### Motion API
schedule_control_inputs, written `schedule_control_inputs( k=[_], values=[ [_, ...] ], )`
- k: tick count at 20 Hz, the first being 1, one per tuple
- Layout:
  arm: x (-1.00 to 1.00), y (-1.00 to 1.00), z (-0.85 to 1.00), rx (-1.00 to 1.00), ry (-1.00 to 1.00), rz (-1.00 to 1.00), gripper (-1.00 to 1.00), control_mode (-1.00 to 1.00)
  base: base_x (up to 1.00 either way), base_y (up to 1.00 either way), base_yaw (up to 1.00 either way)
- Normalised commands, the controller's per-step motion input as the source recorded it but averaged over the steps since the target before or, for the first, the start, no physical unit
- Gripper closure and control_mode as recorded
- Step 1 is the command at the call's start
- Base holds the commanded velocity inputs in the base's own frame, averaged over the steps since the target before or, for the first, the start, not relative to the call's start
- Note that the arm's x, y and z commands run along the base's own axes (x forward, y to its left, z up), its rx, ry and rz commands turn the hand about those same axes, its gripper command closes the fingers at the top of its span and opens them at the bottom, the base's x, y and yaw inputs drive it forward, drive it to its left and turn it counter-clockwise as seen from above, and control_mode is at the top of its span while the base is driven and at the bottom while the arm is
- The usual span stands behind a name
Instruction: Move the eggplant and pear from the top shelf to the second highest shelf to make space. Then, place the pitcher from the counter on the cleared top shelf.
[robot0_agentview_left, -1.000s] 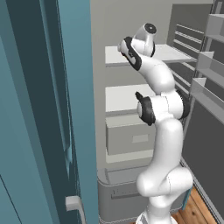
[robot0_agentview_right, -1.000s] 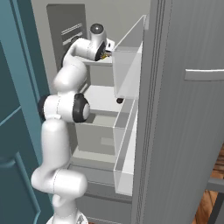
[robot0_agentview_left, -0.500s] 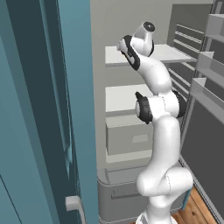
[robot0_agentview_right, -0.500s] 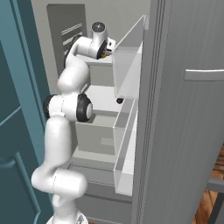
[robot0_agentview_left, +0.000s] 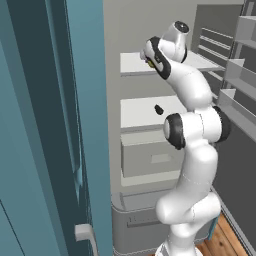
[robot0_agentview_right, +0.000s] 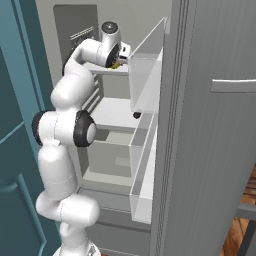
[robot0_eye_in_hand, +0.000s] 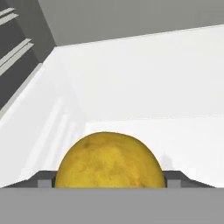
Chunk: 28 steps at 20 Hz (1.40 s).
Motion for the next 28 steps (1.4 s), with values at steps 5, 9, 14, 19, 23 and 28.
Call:
schedule_control_inputs(
  k=[5,9,14,19,23,28],
  values=[
    [-1.00,-0.03,-0.42,0.00,-0.33,0.00,1.00,-1.00,0.00,0.00,0.00],
    [-1.00,-0.14,0.07,0.00,-0.07,0.00,1.00,-1.00,0.00,0.00,0.00],
    [-1.00,-0.15,0.14,0.00,0.03,0.00,1.00,-1.00,0.00,0.00,0.00],
    [-0.97,-0.02,-0.15,-0.05,0.02,0.00,1.00,-1.00,0.00,0.00,0.00],
    [-0.41,0.00,-0.72,-0.05,0.00,0.01,1.00,-1.00,0.00,0.00,0.00],
    [-0.01,0.00,-0.70,-0.03,0.00,0.04,1.00,-1.00,0.00,0.00,0.00]
  ],
)
